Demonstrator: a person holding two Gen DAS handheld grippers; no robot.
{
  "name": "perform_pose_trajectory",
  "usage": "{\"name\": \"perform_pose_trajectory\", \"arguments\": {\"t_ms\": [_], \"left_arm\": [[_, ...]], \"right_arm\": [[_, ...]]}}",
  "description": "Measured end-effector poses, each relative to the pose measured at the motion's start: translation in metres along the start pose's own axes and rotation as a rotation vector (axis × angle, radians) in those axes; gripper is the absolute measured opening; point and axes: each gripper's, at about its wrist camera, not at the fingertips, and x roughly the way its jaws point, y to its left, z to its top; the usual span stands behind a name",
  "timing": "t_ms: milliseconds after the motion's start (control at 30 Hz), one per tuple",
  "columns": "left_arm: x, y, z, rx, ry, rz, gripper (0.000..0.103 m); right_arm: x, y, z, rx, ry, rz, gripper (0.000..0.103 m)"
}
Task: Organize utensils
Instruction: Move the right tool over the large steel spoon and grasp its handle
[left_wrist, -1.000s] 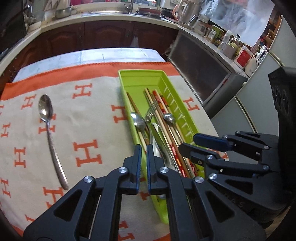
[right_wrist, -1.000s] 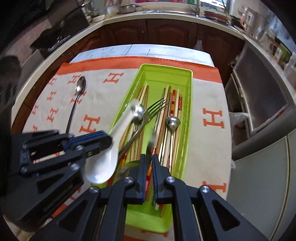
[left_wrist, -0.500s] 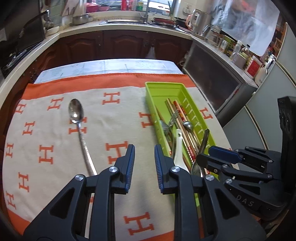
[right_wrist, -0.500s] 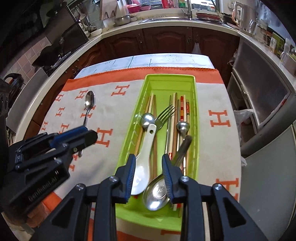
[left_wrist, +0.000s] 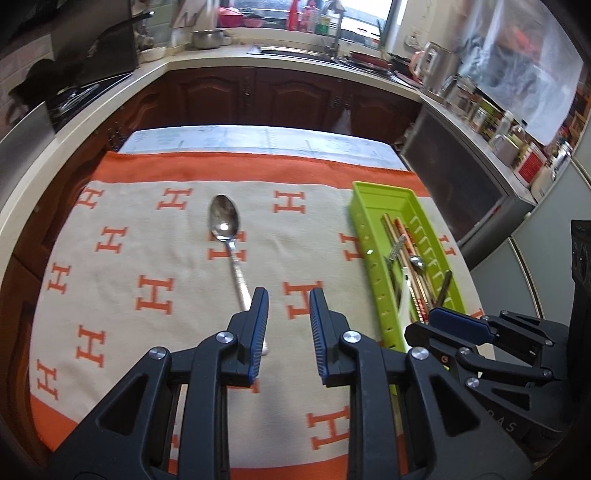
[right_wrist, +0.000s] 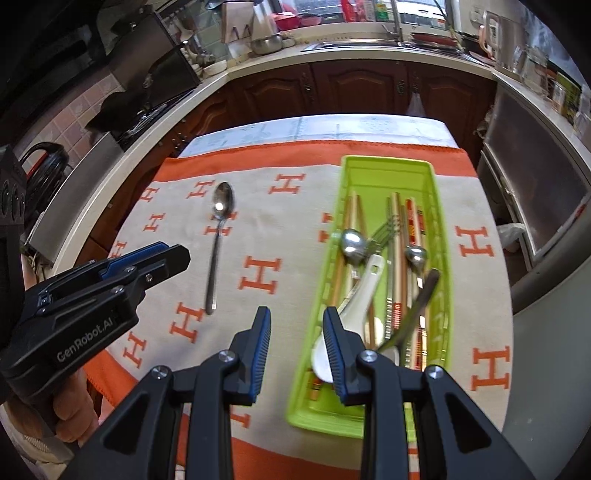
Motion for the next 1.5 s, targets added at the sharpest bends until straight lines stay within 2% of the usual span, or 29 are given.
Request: {"name": "perform_pose_trajectory", "arguments": {"t_ms": [67, 200, 367, 700, 933, 1067, 1167, 1300, 1467, 1500], "left_arm": [[-0.003, 0.008, 0.0, -0.011, 0.0, 0.013, 0.021], [-0.011, 0.031, 0.001, -0.037, -0.015, 0.044, 0.038], [-0.015, 0.069, 0.007, -0.078, -0.03, 0.085, 0.039], [0.012, 0.122, 0.022, -0.115, 0.0, 0.162, 0.04], [0.045, 0.142, 0.018, -0.166, 0.063, 0.137, 0.04], [0.058, 0.152, 0.015, -0.181, 0.08, 0.125, 0.04], [0.065, 0.156, 0.015, -0.191, 0.086, 0.115, 0.04], [0.076, 0.16, 0.014, -0.213, 0.105, 0.089, 0.04], [0.084, 0.159, 0.011, -0.221, 0.117, 0.071, 0.04], [0.085, 0.159, 0.011, -0.223, 0.12, 0.068, 0.04]], "right_arm": [[0.0, 0.009, 0.001, -0.012, -0.001, 0.006, 0.029], [0.003, 0.026, 0.006, -0.029, 0.003, 0.027, 0.029], [0.01, 0.044, 0.017, -0.044, 0.012, 0.039, 0.029], [0.05, 0.075, 0.056, -0.03, 0.045, 0.121, 0.031], [0.11, 0.094, 0.08, -0.053, 0.105, 0.116, 0.031], [0.149, 0.093, 0.084, -0.066, 0.16, 0.108, 0.031], [0.176, 0.085, 0.083, -0.041, 0.207, 0.136, 0.031], [0.184, 0.084, 0.083, -0.069, 0.17, 0.154, 0.023], [0.187, 0.097, 0.082, -0.179, 0.152, 0.149, 0.021], [0.188, 0.099, 0.082, -0.19, 0.152, 0.159, 0.014]]}}
